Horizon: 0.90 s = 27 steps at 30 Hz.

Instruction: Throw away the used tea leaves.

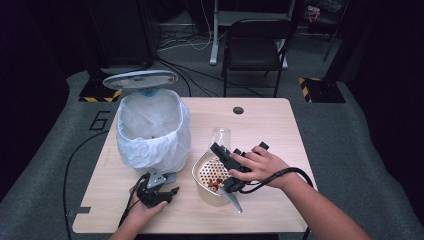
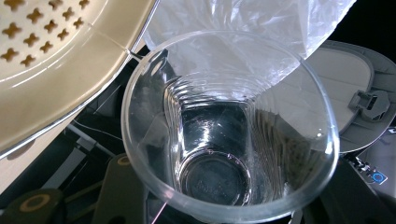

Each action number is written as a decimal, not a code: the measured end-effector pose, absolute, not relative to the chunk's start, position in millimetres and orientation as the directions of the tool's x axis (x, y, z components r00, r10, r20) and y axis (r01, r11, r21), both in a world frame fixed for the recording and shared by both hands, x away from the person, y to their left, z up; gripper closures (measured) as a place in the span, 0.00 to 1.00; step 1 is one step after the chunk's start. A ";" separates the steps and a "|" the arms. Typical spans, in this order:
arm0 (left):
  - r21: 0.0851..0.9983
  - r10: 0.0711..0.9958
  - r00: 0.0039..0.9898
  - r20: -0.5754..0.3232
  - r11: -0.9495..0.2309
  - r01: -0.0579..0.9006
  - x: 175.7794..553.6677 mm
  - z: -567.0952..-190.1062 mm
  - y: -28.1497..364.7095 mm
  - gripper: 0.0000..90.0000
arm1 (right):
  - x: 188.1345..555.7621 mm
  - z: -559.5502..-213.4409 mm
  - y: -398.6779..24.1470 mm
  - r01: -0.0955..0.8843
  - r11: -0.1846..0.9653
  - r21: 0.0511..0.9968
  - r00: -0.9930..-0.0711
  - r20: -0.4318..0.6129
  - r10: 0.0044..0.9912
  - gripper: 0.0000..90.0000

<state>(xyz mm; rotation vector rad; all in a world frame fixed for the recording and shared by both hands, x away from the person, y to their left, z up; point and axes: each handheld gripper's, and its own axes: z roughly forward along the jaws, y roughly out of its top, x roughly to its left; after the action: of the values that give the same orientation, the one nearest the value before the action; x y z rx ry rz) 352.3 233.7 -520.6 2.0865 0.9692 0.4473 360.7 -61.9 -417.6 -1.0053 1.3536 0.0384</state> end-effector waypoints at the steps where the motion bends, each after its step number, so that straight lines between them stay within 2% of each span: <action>1: 0.771 0.762 0.648 -0.008 -0.408 0.489 352.3 -520.6 233.7 0.41 | 360.5 -417.4 -61.7 -0.558 0.604 -0.569 0.278 -0.814 -0.510 0.56; 7: 0.771 0.762 0.647 -0.008 -0.407 0.489 352.3 -520.6 233.6 0.41 | 360.4 -418.1 -61.4 -0.555 0.598 -0.578 0.286 -0.808 -0.516 0.56; 8: 0.772 0.762 0.647 -0.008 -0.407 0.489 352.3 -520.6 233.7 0.41 | 359.8 -420.8 -62.2 -0.552 0.628 -0.548 0.272 -0.831 -0.486 0.56; 11: 0.772 0.763 0.647 -0.008 -0.407 0.489 352.2 -520.6 233.6 0.41 | 358.9 -420.2 -61.1 -0.544 0.613 -0.573 0.301 -0.815 -0.495 0.56; 12: 0.772 0.762 0.647 -0.009 -0.407 0.489 352.3 -520.6 233.6 0.41 | 358.4 -418.7 -60.9 -0.535 0.590 -0.604 0.310 -0.791 -0.528 0.56; 14: 0.771 0.762 0.648 -0.008 -0.407 0.489 352.3 -520.5 233.7 0.41 | 358.8 -424.9 -62.1 -0.558 0.648 -0.519 0.266 -0.851 -0.453 0.56; 16: 0.771 0.762 0.647 -0.008 -0.407 0.489 352.3 -520.6 233.6 0.41 | 358.5 -419.5 -60.2 -0.550 0.606 -0.575 0.289 -0.812 -0.507 0.56; 27: 0.780 0.768 0.640 -0.025 -0.386 0.493 351.9 -521.1 232.5 0.41 | 357.8 -404.8 -55.6 -0.614 0.646 -0.453 0.160 -0.873 -0.461 0.55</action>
<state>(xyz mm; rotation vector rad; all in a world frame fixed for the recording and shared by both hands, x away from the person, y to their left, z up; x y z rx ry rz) 351.9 232.5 -521.1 2.0629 0.9814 0.4386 357.8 -55.6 -404.8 -0.9502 1.4734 0.1373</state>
